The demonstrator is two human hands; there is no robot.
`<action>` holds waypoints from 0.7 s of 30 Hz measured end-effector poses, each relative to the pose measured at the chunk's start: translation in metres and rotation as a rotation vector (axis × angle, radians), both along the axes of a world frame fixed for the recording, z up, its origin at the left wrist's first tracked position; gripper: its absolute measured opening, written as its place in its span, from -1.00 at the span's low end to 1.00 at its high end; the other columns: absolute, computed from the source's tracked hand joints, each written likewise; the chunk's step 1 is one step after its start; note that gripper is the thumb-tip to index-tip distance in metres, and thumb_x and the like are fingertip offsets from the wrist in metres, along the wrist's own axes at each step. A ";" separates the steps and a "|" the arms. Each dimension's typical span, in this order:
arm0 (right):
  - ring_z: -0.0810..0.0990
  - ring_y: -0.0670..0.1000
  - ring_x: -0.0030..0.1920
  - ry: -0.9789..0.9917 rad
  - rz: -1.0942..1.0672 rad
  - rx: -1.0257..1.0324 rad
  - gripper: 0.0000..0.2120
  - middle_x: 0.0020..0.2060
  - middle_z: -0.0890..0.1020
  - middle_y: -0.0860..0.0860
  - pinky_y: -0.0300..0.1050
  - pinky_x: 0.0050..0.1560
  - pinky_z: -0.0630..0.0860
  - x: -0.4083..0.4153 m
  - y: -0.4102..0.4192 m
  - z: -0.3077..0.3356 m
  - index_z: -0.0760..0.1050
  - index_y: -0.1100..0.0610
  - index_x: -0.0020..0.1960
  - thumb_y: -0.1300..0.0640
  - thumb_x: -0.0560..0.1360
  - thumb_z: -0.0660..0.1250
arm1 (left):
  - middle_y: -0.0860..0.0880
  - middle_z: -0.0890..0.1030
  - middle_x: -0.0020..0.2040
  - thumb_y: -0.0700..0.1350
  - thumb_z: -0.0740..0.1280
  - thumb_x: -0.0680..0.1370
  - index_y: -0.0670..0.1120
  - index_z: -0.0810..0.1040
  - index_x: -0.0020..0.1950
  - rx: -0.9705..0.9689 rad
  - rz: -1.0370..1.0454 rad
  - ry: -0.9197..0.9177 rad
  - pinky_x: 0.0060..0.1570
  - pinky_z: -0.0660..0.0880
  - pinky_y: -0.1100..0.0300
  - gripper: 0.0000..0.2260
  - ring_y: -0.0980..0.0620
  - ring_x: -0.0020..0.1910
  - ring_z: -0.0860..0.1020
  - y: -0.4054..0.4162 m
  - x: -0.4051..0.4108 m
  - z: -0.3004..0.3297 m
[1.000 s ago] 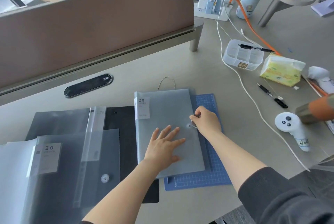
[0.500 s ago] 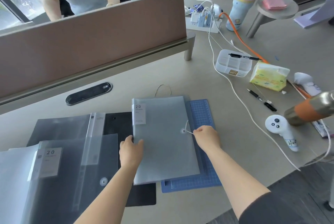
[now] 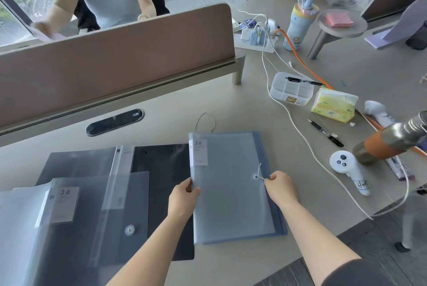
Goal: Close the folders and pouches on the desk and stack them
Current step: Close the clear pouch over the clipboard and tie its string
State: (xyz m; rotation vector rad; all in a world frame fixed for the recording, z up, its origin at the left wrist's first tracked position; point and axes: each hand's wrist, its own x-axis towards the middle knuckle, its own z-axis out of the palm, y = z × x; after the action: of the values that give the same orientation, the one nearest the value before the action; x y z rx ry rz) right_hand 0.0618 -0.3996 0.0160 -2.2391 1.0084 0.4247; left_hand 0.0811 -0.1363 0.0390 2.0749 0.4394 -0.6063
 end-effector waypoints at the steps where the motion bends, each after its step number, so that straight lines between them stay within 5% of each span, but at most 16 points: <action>1: 0.56 0.17 -0.15 -0.002 -0.002 -0.006 -0.92 -0.17 0.61 0.02 -0.08 -0.20 0.43 0.000 -0.001 0.002 0.43 0.05 -0.21 0.10 0.46 0.27 | -0.05 0.71 -0.11 -0.20 0.30 0.52 -0.04 0.62 -0.07 -0.001 -0.020 0.006 -0.12 0.55 0.08 -0.88 -0.05 -0.17 0.64 -0.002 0.001 -0.002; 6: 0.57 0.17 -0.02 0.005 0.001 -0.070 -0.76 0.08 0.60 0.06 -0.09 -0.10 0.41 0.000 -0.004 -0.003 0.53 0.03 0.12 0.16 0.48 0.24 | -0.15 0.66 -0.14 -0.14 0.28 0.42 -0.14 0.61 -0.06 0.035 -0.030 0.019 -0.24 0.50 0.06 -0.83 0.02 -0.32 0.47 -0.005 0.003 -0.016; 11: 0.54 0.17 -0.14 0.020 -0.047 -0.047 -0.87 -0.02 0.66 0.09 -0.11 -0.17 0.43 0.002 -0.005 -0.004 0.55 0.07 -0.05 0.22 0.44 0.28 | -0.04 0.68 -0.21 -0.13 0.32 0.40 0.06 0.66 -0.15 -0.018 0.033 0.019 -0.04 0.64 -0.15 -0.85 -0.14 -0.22 0.63 -0.006 -0.001 -0.013; 15: 0.53 0.18 -0.16 0.008 -0.061 -0.057 -0.92 -0.04 0.65 0.11 -0.12 -0.17 0.42 0.004 -0.011 -0.001 0.49 0.08 -0.13 0.24 0.44 0.29 | 0.05 0.71 -0.18 -0.13 0.36 0.43 0.39 0.59 -0.35 -0.081 0.060 0.026 0.02 0.64 -0.12 -0.64 -0.16 -0.07 0.68 -0.011 -0.003 -0.016; 21: 0.47 0.17 -0.10 0.010 -0.048 -0.131 -0.78 0.14 0.52 0.09 -0.08 -0.08 0.38 0.006 -0.010 0.008 0.50 0.09 0.13 0.17 0.49 0.29 | 0.00 0.66 -0.09 -0.13 0.35 0.54 0.10 0.59 0.02 -0.061 0.044 -0.036 0.05 0.61 -0.10 -0.86 -0.09 -0.05 0.63 -0.014 -0.001 -0.014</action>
State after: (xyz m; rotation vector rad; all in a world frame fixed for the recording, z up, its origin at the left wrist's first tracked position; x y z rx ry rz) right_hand 0.0683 -0.4095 0.0240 -2.3250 1.1219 0.3582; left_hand 0.0800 -0.1506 0.0254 2.0098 0.4390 -0.5490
